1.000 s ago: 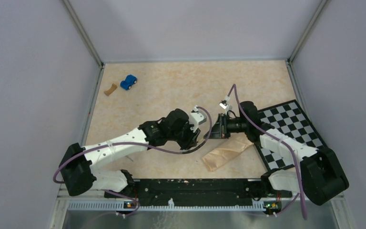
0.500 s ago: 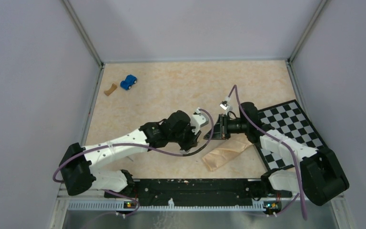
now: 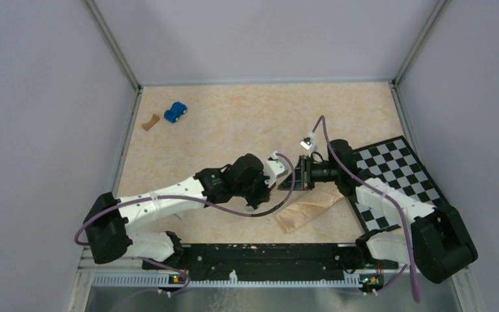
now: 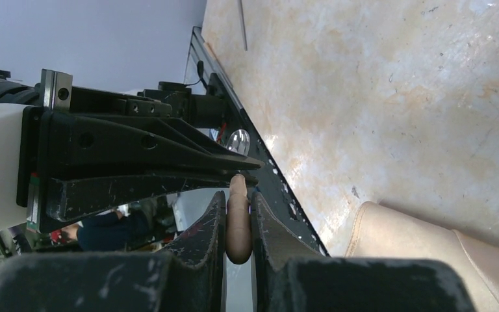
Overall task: Fold the napkin into a case and place the utensils inside
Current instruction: Pass from the right arm to the left, then insert the spoon into the folded napkin.
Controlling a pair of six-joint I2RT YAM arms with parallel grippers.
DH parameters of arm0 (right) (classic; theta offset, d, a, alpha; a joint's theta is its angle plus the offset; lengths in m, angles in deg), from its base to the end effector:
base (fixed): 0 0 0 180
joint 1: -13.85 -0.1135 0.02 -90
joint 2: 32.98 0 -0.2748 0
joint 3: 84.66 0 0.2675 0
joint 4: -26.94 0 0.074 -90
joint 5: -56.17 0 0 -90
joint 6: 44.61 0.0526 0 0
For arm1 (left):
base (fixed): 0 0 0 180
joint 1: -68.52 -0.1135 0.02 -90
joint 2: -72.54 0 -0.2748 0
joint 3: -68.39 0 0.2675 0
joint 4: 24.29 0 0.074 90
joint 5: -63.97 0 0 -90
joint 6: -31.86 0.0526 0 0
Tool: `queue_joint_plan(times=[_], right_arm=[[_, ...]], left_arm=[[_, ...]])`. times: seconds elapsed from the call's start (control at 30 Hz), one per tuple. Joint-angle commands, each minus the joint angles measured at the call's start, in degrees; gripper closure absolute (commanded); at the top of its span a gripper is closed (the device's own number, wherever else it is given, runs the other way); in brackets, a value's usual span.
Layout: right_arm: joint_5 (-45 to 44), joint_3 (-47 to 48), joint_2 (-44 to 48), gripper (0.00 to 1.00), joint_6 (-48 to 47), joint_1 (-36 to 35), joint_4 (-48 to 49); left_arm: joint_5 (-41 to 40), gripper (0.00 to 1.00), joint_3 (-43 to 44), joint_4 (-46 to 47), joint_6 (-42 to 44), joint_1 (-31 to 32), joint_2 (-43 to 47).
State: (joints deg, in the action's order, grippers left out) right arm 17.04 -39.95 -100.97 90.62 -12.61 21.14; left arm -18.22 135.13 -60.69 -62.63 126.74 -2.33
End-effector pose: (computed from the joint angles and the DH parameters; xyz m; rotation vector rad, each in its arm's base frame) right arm 0.2114 0.1508 0.2104 -0.2518 2.3029 1.6284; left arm 0.1535 -0.2613 0.2525 1.1681 2.1510 -0.6761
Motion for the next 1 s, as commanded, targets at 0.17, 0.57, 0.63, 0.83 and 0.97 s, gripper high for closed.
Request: queue_joint_plan(times=[0.17,0.57,0.63,0.83,0.97], right_arm=[[-10.5,1.4,4.9,0.6,-6.1,7.5,-16.4],[-25.8,-1.7,8.9,0.65,-13.2,24.6,-33.7],[-28.1,-2.0,10.9,0.69,-11.6,24.6,-33.9],[-35.0,-2.7,14.0,0.72,-9.6,24.7,-33.6],[-37.0,-5.5,14.0,0.92,-8.3,24.7,-30.1]], left_arm=[[-6.2,1.0,2.8,1.1,-3.3,1.1,0.0],[-11.1,1.0,14.7,-4.9,-15.4,14.7,-18.4],[-11.6,1.0,16.2,-6.3,-16.9,15.8,-20.9],[-8.9,1.0,19.6,-10.1,-20.9,16.0,-27.4],[-10.0,1.0,23.6,-12.9,-20.9,15.9,-31.3]])
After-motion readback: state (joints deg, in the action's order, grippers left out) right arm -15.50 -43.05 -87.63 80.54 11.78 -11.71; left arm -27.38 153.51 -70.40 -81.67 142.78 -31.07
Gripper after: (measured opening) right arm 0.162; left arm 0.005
